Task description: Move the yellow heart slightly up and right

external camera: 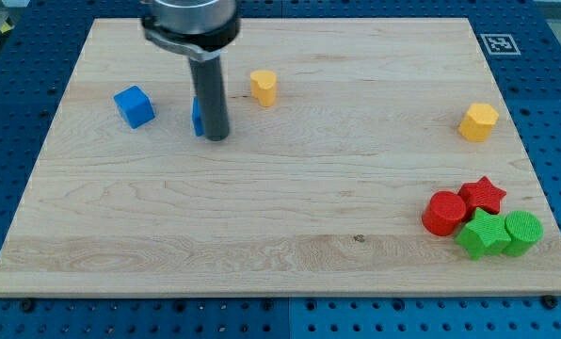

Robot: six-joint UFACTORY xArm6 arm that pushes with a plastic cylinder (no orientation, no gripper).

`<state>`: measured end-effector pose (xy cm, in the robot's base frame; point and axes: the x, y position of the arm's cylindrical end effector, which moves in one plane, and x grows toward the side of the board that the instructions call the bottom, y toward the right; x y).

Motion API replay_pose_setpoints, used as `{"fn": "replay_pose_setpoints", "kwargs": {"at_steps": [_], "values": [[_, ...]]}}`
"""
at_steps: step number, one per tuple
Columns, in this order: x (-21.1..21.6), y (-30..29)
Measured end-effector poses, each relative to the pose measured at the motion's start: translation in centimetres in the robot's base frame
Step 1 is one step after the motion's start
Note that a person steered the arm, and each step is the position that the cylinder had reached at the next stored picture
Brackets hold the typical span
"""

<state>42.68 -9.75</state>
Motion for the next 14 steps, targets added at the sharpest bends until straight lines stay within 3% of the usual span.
{"fn": "replay_pose_setpoints", "kwargs": {"at_steps": [2, 3, 10, 14], "values": [[-0.6, -0.6], [-0.6, 3.8], [-12.4, 7.6], [-10.0, 11.1]]}}
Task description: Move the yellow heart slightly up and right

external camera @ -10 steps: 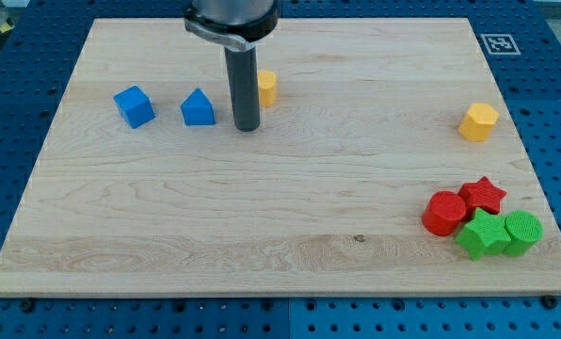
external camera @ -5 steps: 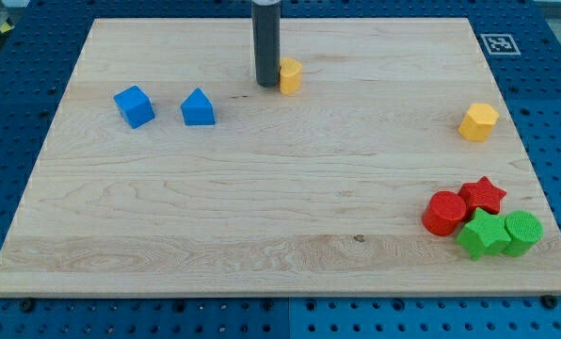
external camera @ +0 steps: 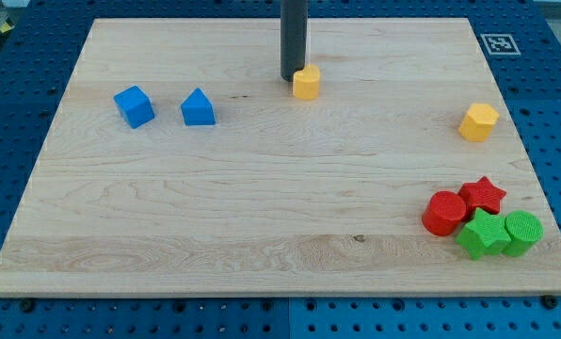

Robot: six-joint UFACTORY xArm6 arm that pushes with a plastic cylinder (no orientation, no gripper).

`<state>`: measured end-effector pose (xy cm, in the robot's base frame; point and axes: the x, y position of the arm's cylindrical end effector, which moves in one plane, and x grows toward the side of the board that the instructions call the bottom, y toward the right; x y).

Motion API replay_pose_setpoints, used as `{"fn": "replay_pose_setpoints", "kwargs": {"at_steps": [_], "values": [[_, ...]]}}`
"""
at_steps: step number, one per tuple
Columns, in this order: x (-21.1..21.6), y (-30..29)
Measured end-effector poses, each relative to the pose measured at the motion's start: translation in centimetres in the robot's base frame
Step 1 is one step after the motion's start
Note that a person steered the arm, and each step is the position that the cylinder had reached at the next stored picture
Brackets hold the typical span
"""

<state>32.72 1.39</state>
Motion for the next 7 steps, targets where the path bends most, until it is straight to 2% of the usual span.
{"fn": "replay_pose_setpoints", "kwargs": {"at_steps": [4, 7], "values": [[5.2, 9.5], [-0.4, 10.6]]}}
